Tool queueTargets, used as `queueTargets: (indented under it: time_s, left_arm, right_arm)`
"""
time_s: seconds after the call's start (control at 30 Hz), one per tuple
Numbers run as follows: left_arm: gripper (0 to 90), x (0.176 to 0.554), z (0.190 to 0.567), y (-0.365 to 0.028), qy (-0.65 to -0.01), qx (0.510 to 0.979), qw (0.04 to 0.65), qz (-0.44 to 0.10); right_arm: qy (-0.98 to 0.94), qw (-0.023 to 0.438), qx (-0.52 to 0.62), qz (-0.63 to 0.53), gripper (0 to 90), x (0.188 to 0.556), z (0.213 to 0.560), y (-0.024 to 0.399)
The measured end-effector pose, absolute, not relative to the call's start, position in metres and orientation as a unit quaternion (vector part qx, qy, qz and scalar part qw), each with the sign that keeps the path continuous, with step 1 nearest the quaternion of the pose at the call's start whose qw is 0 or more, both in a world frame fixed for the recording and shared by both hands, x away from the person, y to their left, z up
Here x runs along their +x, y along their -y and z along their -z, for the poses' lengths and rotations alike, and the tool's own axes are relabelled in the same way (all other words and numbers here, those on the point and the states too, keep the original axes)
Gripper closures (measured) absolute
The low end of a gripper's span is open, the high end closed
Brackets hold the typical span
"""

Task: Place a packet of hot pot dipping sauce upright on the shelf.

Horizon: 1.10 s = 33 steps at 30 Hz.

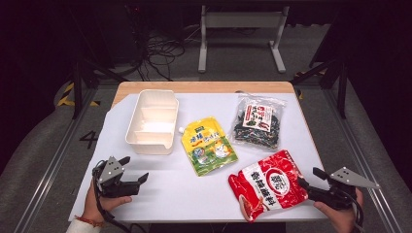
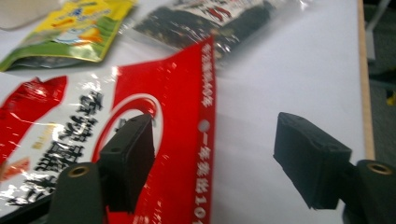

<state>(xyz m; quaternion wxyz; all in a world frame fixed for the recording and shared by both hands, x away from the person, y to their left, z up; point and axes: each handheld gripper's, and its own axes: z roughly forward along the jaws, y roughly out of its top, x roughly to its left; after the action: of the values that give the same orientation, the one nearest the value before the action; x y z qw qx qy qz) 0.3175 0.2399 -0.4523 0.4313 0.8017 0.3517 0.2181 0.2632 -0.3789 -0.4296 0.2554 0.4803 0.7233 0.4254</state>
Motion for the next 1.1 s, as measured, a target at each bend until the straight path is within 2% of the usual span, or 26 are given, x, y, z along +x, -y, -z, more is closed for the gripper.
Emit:
queueTargets:
  time_s: [0.17,0.23,0.43,0.6,0.67,0.73,0.93,1.0,1.1]
  left_arm:
    - [12.9,0.319,0.455,-0.231,-0.346,0.815,0.420,-0.197]
    - [12.9,0.318,0.456,-0.229,-0.343,0.819,0.416,-0.194]
    - [13.1,0.319,0.456,-0.227,-0.338,0.826,0.408,-0.191]
    - [13.0,0.318,0.457,-0.222,-0.334,0.833,0.402,-0.181]
    - [13.1,0.319,0.457,-0.220,-0.330,0.835,0.401,-0.181]
    - [12.9,0.318,0.457,-0.217,-0.328,0.836,0.403,-0.176]
    - [14.2,0.318,0.456,-0.206,-0.309,0.846,0.406,-0.158]
    - [14.6,0.319,0.455,-0.201,-0.304,0.847,0.409,-0.151]
    - [15.8,0.321,0.451,-0.191,-0.285,0.850,0.420,-0.138]
  right_arm:
    - [-0.708,0.212,0.526,-0.421,17.4,0.263,0.438,0.392]
    - [-0.707,0.203,0.531,-0.421,17.0,0.263,0.439,0.392]
    - [-0.737,0.136,0.521,-0.408,16.8,0.274,0.451,0.383]
    - [-0.748,0.118,0.503,-0.416,21.3,0.276,0.453,0.375]
    - [-0.753,0.119,0.497,-0.415,31.2,0.276,0.453,0.372]
    - [-0.755,0.107,0.487,-0.426,34.6,0.276,0.453,0.369]
    - [-0.772,0.108,0.453,-0.432,71.4,0.281,0.447,0.354]
    - [-0.776,0.110,0.441,-0.438,80.1,0.284,0.443,0.349]
    - [-0.785,0.125,0.412,-0.444,87.8,0.288,0.433,0.339]
